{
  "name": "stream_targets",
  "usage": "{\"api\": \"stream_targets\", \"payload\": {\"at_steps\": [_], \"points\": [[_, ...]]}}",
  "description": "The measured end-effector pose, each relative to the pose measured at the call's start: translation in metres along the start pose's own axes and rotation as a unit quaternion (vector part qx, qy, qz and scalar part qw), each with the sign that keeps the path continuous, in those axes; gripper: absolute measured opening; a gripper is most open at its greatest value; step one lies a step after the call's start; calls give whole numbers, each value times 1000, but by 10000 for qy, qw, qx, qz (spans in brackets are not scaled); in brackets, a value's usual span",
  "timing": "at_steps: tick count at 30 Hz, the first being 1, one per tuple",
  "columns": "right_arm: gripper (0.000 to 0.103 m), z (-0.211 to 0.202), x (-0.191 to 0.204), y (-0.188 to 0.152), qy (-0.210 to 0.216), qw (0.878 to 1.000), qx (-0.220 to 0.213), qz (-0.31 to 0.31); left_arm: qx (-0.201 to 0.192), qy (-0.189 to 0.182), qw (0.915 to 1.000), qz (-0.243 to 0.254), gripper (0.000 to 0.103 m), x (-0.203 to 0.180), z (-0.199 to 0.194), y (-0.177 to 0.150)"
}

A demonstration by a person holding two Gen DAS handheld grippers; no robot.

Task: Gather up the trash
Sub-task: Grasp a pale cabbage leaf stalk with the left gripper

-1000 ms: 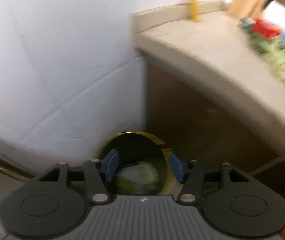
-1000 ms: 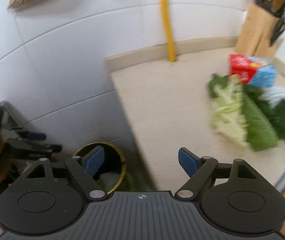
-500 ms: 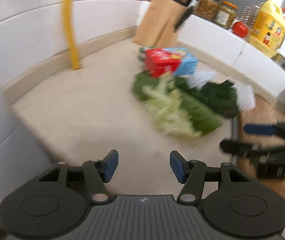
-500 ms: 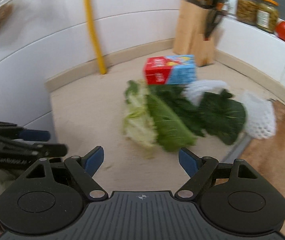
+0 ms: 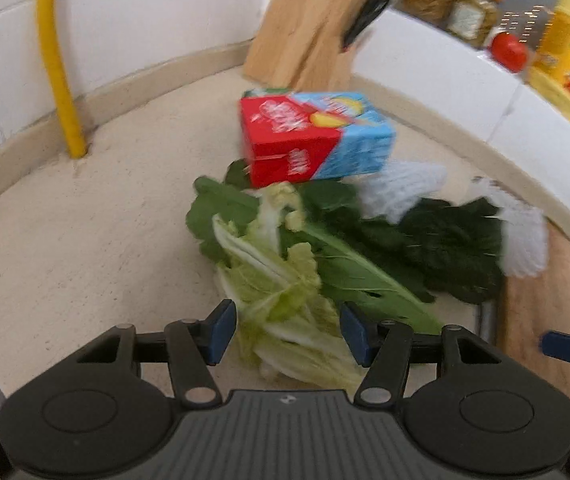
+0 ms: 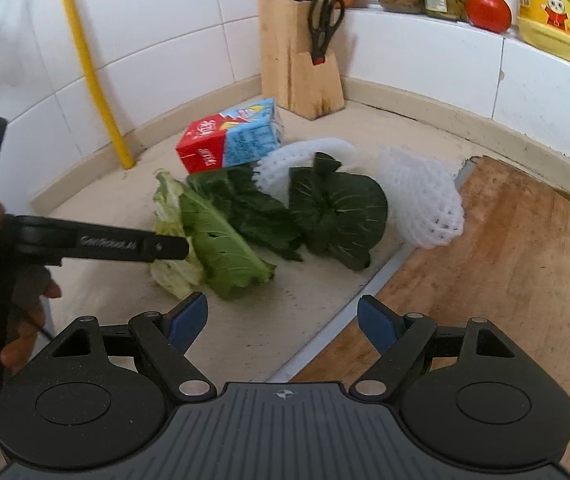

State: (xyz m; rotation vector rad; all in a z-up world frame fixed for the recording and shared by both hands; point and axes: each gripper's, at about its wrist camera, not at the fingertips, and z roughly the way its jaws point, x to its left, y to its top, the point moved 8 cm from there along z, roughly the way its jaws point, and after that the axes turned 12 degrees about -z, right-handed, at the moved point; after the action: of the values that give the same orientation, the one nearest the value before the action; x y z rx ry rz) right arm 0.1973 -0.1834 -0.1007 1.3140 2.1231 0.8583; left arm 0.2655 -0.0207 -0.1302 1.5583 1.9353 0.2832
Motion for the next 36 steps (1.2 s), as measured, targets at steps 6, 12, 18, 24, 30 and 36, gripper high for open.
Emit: {"api": "stream_targets", "payload": {"at_steps": [6, 12, 18, 24, 30, 36], "points": [[87, 7, -9, 7, 95, 9999, -62, -5, 19, 124, 9998, 129, 28, 13, -1, -8], [70, 12, -4, 13, 141, 9995, -118, -246, 186, 176, 9995, 172, 15, 34, -22, -17], [74, 17, 8, 13, 272, 9988, -38, -393, 299, 123, 9987, 388, 18, 45, -42, -22], [84, 18, 14, 19, 263, 9983, -79, -506, 150, 114, 9984, 530, 41, 35, -44, -18], [85, 23, 15, 23, 243, 9979, -98, -586, 178, 216, 9976, 641, 48, 24, -28, -21], [85, 27, 14, 25, 332, 9980, -129, -514, -137, 552, 9970, 517, 46, 27, -8, -14]]}}
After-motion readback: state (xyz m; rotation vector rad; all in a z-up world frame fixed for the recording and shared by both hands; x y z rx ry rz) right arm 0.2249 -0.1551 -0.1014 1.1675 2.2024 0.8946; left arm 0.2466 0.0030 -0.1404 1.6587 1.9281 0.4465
